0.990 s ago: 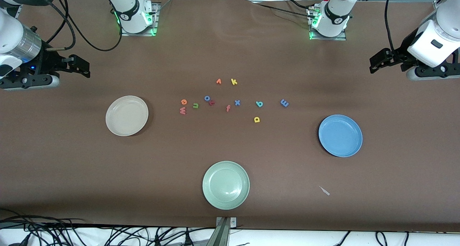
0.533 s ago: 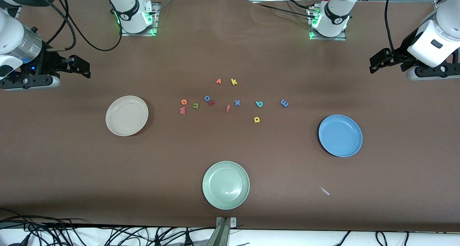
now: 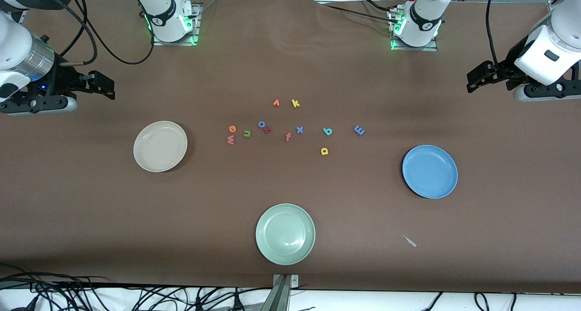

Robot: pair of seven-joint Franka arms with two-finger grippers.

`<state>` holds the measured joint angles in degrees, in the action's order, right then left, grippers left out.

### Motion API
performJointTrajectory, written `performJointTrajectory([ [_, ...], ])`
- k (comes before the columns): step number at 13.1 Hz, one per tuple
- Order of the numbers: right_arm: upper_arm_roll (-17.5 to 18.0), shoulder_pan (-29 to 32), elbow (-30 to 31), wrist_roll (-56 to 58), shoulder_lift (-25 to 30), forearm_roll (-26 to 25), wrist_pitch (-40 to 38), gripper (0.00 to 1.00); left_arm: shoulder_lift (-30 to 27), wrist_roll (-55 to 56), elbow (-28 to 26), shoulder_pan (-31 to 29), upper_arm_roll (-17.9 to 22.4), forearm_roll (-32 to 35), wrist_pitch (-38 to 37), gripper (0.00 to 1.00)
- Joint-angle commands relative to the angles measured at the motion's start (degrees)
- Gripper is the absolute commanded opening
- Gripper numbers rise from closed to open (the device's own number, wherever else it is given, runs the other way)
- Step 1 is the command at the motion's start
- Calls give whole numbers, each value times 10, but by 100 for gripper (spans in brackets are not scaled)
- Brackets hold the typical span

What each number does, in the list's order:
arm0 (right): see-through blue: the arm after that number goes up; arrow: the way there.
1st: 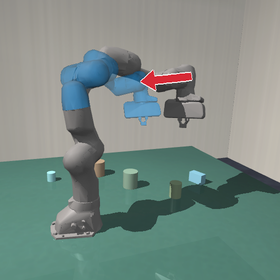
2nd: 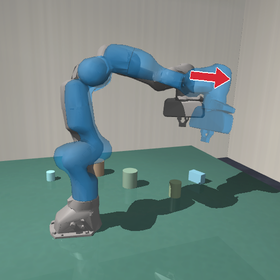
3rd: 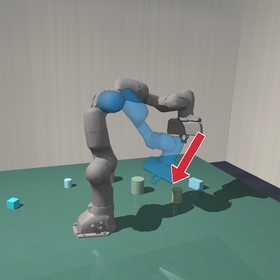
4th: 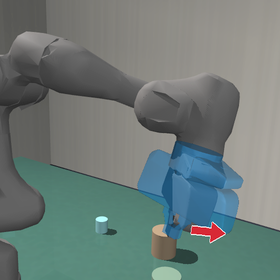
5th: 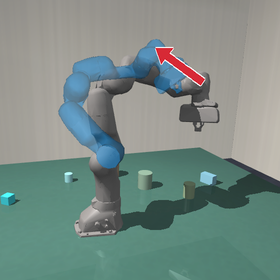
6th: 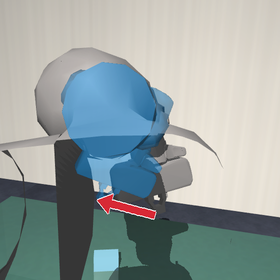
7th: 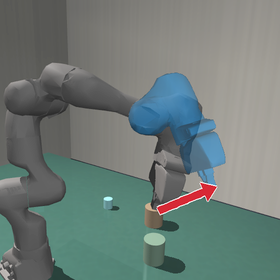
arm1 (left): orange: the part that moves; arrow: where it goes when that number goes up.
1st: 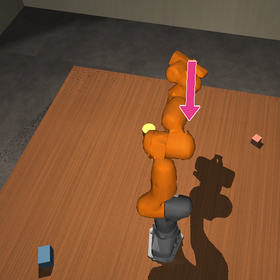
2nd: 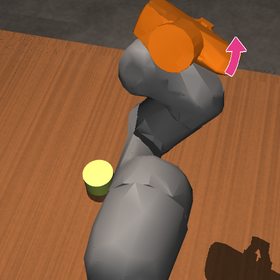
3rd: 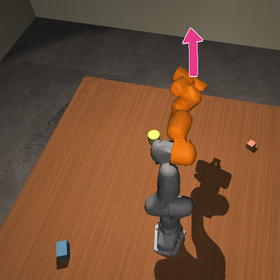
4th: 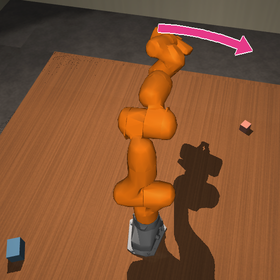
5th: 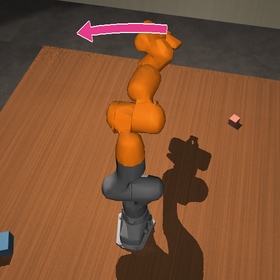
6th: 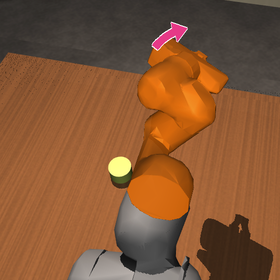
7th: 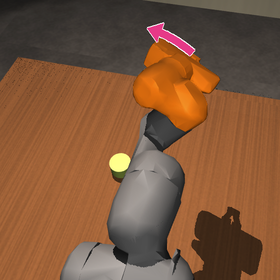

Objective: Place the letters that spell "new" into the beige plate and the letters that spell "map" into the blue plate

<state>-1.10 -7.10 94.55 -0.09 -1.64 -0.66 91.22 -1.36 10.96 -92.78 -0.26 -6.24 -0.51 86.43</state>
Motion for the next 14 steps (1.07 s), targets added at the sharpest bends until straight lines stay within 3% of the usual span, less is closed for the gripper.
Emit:
performJointTrajectory([
  [1,7,6,27,7,23,-7,12,100,-1,-9,9,-3,-2,-6,-12,100],
  [6,7,6,27,5,23,-7,13,100,-1,-9,9,2,-3,-3,-11,100],
  [10,14,3,84,-10,23,4,76,100,8,-2,9,7,-6,-3,-11,100],
  [14,85,2,148,-127,16,4,157,100,55,1,8,17,-18,-15,-11,100],
])
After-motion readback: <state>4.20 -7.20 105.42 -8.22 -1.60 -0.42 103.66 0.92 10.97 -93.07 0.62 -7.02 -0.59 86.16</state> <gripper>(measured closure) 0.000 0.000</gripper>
